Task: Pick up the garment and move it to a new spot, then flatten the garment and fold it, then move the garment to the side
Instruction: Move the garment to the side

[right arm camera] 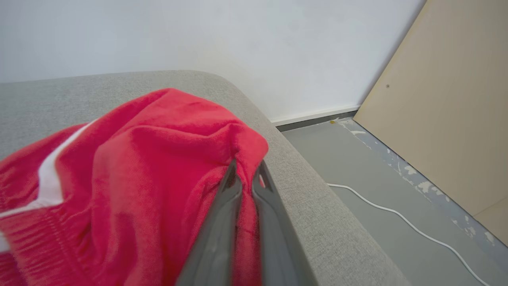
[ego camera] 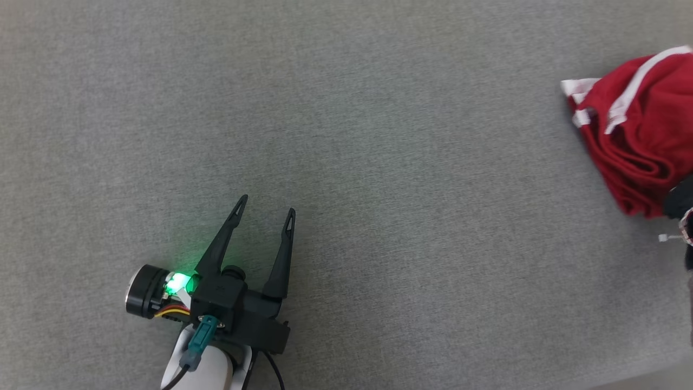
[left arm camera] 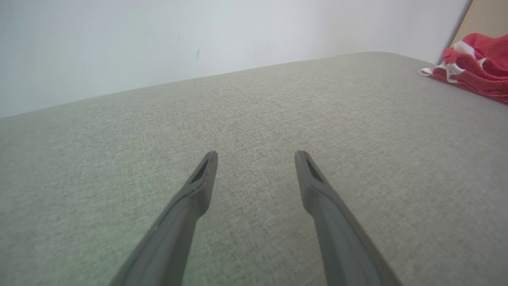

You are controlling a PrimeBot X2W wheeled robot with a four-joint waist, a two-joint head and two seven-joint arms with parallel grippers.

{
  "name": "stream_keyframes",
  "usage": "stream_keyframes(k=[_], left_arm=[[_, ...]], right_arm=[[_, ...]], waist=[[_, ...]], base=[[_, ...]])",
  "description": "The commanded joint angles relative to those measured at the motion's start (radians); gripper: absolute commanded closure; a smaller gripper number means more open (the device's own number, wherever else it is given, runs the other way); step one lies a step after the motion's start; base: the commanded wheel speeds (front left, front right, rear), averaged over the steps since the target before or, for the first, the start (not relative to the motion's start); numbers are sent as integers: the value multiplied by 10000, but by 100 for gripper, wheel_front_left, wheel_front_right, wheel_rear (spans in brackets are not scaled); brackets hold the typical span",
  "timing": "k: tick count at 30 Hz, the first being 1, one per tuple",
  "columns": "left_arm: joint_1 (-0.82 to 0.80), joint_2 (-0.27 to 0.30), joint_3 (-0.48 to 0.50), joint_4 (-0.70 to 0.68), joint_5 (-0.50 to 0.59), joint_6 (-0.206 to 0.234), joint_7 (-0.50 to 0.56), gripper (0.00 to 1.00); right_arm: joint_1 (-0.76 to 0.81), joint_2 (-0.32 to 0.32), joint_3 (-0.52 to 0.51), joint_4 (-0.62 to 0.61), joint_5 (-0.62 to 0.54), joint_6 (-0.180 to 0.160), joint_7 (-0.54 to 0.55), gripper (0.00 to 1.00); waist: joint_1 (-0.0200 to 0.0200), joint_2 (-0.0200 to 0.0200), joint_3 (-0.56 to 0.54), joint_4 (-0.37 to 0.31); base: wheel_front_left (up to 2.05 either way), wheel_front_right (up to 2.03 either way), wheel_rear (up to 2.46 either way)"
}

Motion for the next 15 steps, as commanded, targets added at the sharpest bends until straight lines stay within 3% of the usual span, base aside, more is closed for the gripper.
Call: stream_keyframes(k=[1,9,10,11,15], left_arm=[[-26,130,29,30,19,67,-29,0],[-34,179,6,154,-98,181,-23,0],[-30,157,19,164,-150,193,-23,0],[-26,147,8,168,-165,200,-23,0],[69,110,53,189,-228,269,-24,0]], right_arm=[[-79,-14,-181,-89,-141,-19,0,100],[-335,-16,-1861,-409,-1766,-19,0,100],[-355,-36,-2205,-550,-2157,-19,1,58],[-365,16,-2364,-608,-2270,-19,1,0],[-339,292,-2601,-1134,-2614,-19,1,0]], waist=[[-1,-1,177,193],[-1,-1,94,291],[-1,-1,51,325],[-1,-1,19,342],[-1,-1,-153,396]], base=[[0,0,0],[0,0,0],[0,0,0],[0,0,0],[0,0,0]])
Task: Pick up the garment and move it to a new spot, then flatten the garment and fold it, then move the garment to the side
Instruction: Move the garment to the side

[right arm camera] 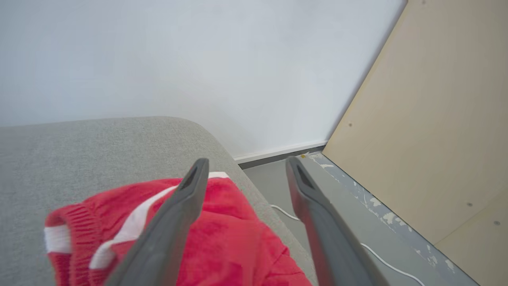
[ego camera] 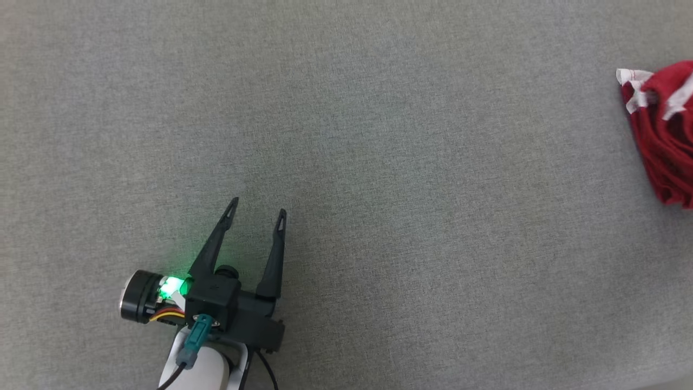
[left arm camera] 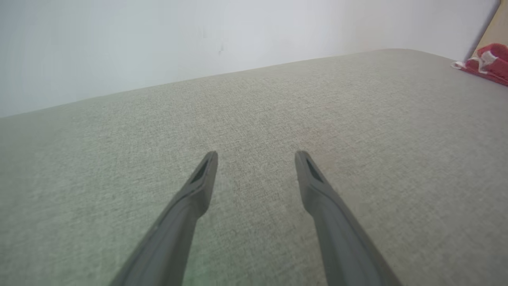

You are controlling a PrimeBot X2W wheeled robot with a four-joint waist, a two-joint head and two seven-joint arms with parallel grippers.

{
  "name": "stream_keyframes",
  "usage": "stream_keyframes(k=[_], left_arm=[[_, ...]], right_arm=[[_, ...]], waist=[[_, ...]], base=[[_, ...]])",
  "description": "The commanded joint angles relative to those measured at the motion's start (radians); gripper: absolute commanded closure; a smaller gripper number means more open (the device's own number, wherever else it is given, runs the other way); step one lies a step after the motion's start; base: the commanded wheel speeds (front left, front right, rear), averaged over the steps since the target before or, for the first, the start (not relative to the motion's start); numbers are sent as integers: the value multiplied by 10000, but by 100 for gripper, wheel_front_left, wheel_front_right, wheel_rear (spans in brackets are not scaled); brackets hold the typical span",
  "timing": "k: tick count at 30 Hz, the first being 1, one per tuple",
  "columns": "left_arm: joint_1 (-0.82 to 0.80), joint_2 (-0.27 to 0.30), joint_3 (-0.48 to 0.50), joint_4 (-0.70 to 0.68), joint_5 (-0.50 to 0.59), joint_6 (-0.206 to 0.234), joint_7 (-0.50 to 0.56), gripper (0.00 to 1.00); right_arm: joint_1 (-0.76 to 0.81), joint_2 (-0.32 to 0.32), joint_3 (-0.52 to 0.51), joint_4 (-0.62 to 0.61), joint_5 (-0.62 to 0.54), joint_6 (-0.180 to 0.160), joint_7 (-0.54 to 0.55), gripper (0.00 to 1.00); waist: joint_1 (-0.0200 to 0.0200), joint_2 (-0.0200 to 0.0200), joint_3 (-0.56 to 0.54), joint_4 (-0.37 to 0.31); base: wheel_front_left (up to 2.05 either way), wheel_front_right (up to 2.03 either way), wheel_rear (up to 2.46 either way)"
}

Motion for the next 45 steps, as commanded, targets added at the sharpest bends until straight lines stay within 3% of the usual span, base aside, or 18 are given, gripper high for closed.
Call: stream_keyframes(k=[1,7,15,21,31,45], left_arm=[[113,66,66,47,-110,36,-22,0],[319,13,327,32,-217,136,-27,0],[747,-111,783,123,-387,220,-27,0],[1128,-201,989,154,-508,183,-27,0],[1876,-284,1537,453,-738,125,-27,0],[3058,-315,2407,814,-679,-54,-27,0]], right_arm=[[-3,154,95,-169,-83,-19,1,0],[430,903,1584,-1648,775,-19,2,0],[1931,1691,4562,-3788,2644,-19,1,0],[3185,1969,5708,-4000,3189,-19,2,0],[5029,2610,5877,-3711,3389,-19,1,0],[6679,3158,5987,-3686,3153,-19,1,0]], waist=[[0,-1,-116,34],[0,-1,-504,63],[0,-1,-1292,413],[0,-1,-1938,869],[0,-1,-3014,1440],[0,-1,-4312,1658]], base=[[0,0,0],[0,0,0],[0,0,0],[0,0,0],[0,0,0],[0,0,0]])
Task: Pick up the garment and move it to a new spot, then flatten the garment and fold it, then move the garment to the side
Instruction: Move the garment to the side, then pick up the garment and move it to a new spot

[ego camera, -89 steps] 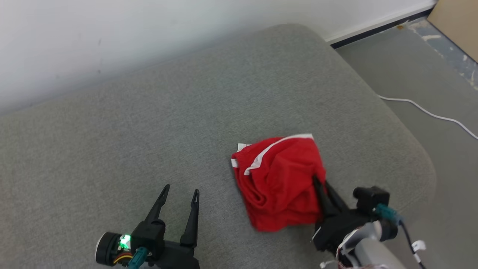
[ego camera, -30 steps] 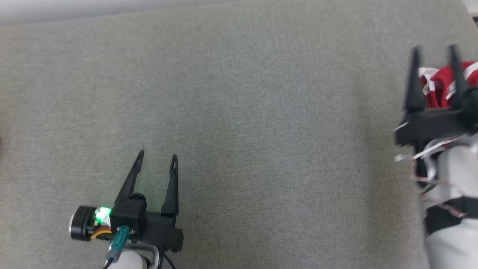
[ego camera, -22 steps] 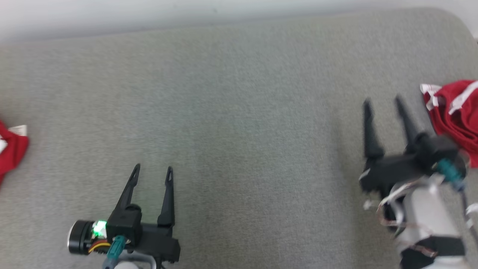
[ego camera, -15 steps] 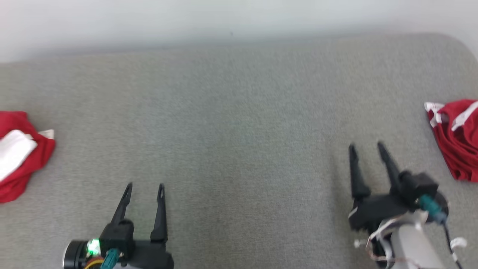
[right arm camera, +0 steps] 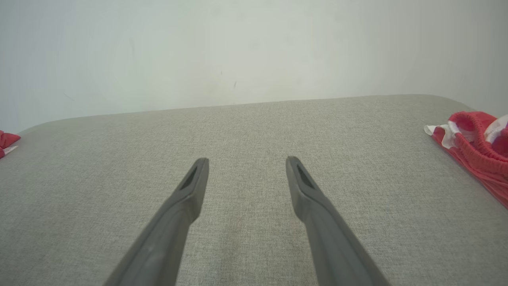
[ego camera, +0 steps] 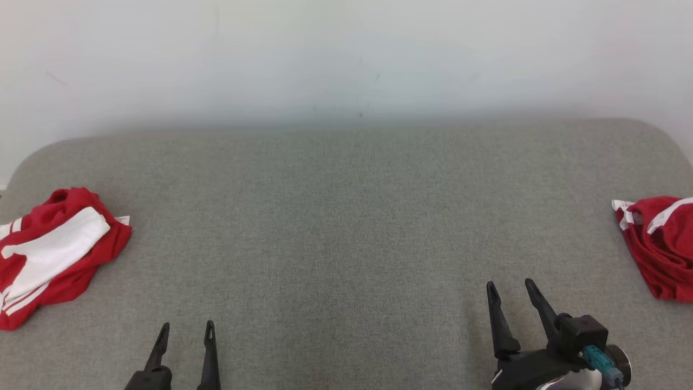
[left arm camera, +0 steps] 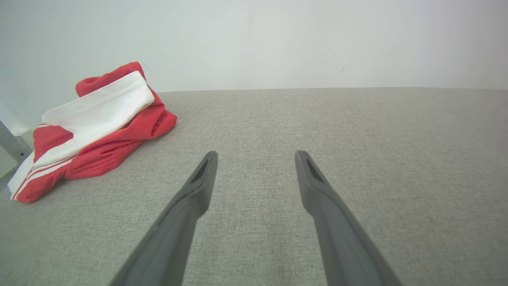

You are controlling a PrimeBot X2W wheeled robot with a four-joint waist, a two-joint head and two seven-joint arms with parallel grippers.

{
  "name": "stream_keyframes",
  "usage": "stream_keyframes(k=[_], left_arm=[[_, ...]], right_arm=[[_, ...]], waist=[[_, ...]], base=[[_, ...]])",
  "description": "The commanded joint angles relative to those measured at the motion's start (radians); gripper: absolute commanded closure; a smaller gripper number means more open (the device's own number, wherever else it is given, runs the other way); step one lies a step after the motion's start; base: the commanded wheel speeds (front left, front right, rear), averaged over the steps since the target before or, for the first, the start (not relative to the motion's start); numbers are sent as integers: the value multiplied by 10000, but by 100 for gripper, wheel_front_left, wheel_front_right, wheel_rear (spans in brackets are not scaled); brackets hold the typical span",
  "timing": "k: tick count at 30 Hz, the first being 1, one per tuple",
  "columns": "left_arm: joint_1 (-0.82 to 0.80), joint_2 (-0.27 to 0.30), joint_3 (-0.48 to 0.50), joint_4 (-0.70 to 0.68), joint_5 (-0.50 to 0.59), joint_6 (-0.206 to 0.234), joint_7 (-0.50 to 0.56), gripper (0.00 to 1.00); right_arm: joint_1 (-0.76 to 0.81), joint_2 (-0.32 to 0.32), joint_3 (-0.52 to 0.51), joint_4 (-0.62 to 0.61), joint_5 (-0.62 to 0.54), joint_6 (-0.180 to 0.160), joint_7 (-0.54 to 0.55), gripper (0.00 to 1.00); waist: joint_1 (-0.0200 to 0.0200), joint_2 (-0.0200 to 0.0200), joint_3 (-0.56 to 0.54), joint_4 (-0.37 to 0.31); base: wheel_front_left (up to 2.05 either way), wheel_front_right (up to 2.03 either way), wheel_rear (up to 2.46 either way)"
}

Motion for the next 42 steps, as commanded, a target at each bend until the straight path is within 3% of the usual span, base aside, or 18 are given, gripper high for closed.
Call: stream_keyframes(k=[1,28,36,42], left_arm=[[186,-23,77,50,-18,-25,-32,0],[405,-35,216,66,-140,-26,-32,0],[276,-33,274,19,-106,17,-32,0],[309,-33,403,16,-159,81,-32,0]], right_arm=[[137,69,17,-5,-22,-19,3,0],[273,166,116,-86,278,-19,3,0],[247,165,478,-89,369,-19,3,0],[314,164,723,-105,477,-19,3,0]], waist=[[2,2,-279,84],[2,2,-495,29],[2,2,-378,859],[2,2,-311,2012]], base=[[0,0,0],[0,0,0],[0,0,0],[0,0,0]])
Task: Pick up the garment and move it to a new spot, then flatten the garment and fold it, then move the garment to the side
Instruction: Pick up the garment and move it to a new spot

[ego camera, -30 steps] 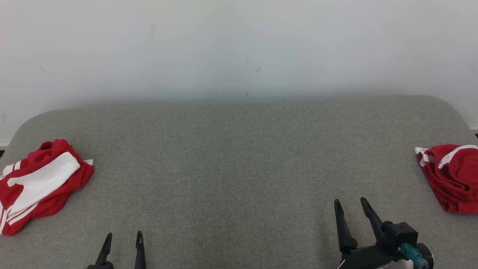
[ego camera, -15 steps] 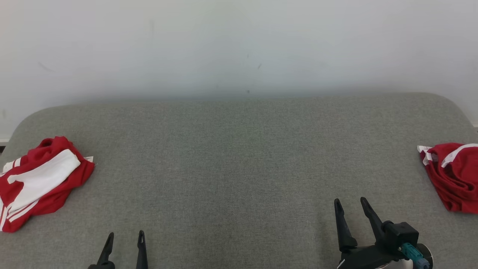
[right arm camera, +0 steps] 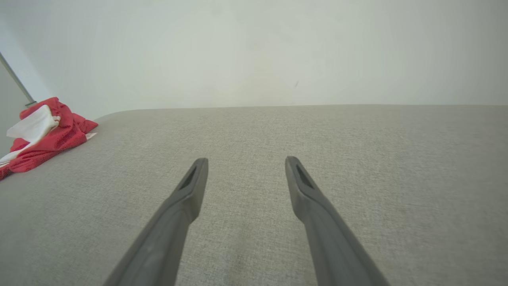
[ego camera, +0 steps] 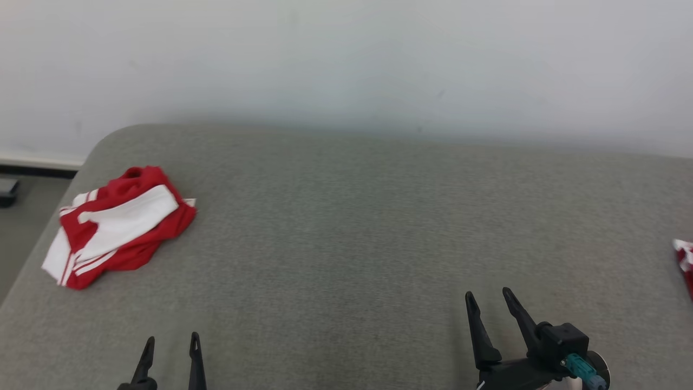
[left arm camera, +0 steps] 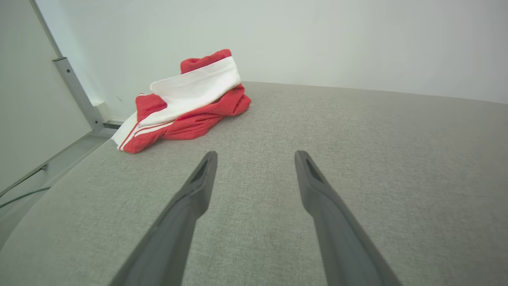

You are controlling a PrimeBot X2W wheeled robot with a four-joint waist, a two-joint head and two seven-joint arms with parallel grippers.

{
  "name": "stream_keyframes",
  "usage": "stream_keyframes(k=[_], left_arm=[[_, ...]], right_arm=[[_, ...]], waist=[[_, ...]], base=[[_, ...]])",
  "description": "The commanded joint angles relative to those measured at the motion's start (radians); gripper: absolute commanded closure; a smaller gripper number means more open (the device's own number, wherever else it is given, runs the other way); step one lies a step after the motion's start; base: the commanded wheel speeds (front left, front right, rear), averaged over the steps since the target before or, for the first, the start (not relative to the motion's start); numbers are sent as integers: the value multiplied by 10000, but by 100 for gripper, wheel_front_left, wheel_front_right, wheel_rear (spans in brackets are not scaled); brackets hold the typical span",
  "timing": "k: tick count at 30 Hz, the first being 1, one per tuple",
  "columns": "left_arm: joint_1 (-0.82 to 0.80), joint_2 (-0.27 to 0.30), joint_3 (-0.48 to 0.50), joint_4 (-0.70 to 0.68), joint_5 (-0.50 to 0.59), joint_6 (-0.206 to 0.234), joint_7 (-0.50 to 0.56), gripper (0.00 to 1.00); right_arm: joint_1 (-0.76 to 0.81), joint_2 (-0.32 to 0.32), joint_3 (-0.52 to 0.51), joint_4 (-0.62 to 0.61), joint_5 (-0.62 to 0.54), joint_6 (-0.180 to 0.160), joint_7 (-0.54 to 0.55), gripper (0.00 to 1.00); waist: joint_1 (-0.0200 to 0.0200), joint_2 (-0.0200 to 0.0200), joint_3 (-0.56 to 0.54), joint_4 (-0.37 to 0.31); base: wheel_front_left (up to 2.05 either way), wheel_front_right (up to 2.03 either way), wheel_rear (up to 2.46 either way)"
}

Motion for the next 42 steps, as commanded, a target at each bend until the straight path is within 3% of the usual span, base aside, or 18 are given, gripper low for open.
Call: stream_keyframes(k=[1,11,19,25,32,39,42], left_arm=[[11,-12,31,-10,1,12,-32,0],[289,-14,639,-61,65,61,-32,0],[483,-16,1056,-63,161,11,-32,0],[596,-16,1191,19,91,-42,-32,0],[376,-12,1397,205,-194,-84,-32,0],[-609,13,1916,489,-614,-641,-32,0],[-1372,429,1927,961,-439,-886,-32,0]], right_arm=[[70,24,5,-39,91,-19,1,0],[29,23,359,-9,147,-20,1,0],[-41,20,578,83,277,-20,1,0],[-74,21,698,158,314,-20,1,0],[-118,19,699,148,89,-20,1,0],[-376,-145,699,-133,-207,-20,3,0],[-487,-363,768,-304,-193,-20,1,0]], waist=[[0,0,79,865],[0,0,103,2795],[0,0,12,3581],[0,0,-26,3564],[0,0,55,3088],[0,0,822,2343],[0,0,1165,2019]], base=[[0,0,0],[0,0,0],[0,0,0],[0,0,0],[0,0,0],[0,0,0],[0,0,0]])
